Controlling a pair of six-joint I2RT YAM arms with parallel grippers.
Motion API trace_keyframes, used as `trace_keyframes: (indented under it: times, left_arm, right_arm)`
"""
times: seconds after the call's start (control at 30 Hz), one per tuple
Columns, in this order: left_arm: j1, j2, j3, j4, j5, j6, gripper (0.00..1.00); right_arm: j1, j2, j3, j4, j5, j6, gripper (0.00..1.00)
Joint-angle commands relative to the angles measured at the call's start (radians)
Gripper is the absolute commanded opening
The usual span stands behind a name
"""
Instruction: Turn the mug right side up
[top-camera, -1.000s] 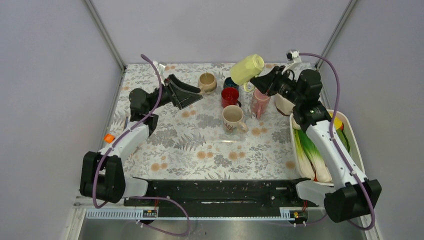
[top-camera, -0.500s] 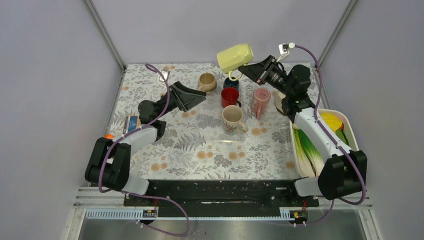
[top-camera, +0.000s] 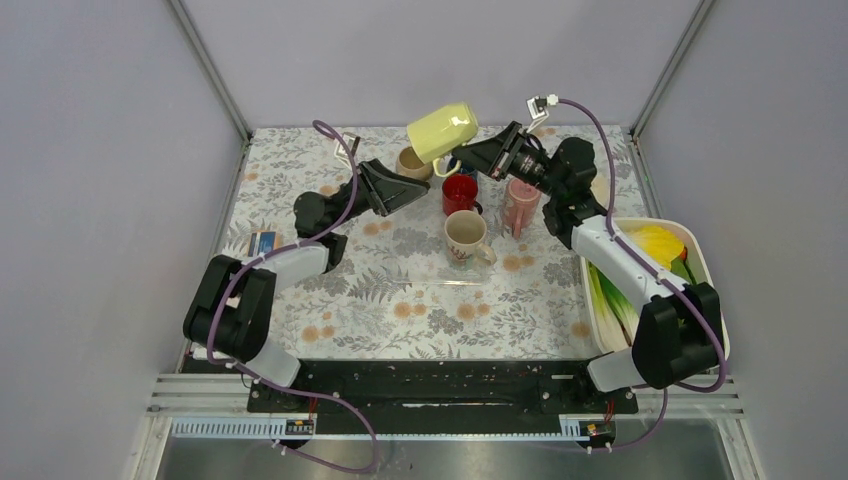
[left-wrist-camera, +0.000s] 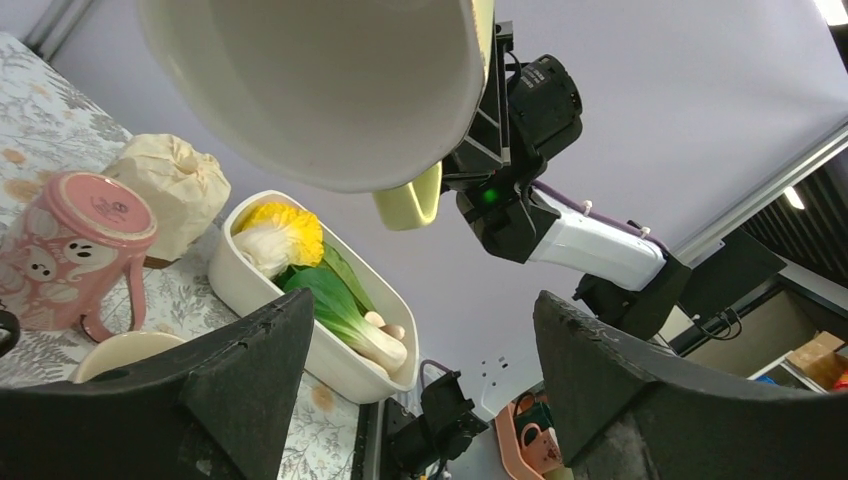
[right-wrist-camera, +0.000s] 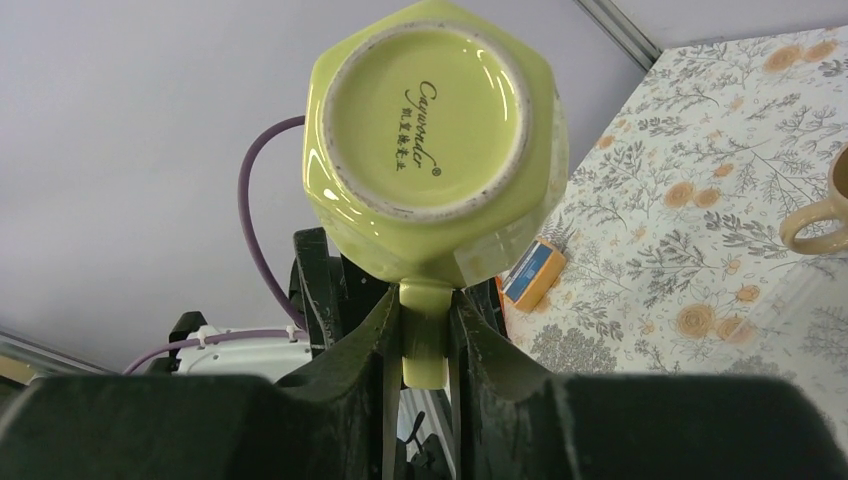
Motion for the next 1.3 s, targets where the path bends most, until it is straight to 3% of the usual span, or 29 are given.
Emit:
trace_keyframes:
  times: [0.0,0.53,1.0,1.27]
  left_arm:
    - [-0.023,0.014,0.040,0.102,-0.036,-0.004,0.83]
    - [-0.027,-0.015,0.041,0.127,-0.048,-0.006,0.81]
    - [-0.007,-0.052,0.054,0.138,-0.048,-0.046,0.59]
    - [0.005,-0.063,0.054,0.140,-0.054,-0.063,0.52]
  right_arm:
    - [0.024,-0.019,-0.007,0.183,0.001,0.005,0.00]
    - [0.118,0.017,-0.087,0.231,0.011,-0.053,0.00]
    - [0.163,0.061,-0.171,0.339,0.032,-0.091,0.00]
    - [0.176,0.062,-0.231,0.417,0.037,-0.114,0.00]
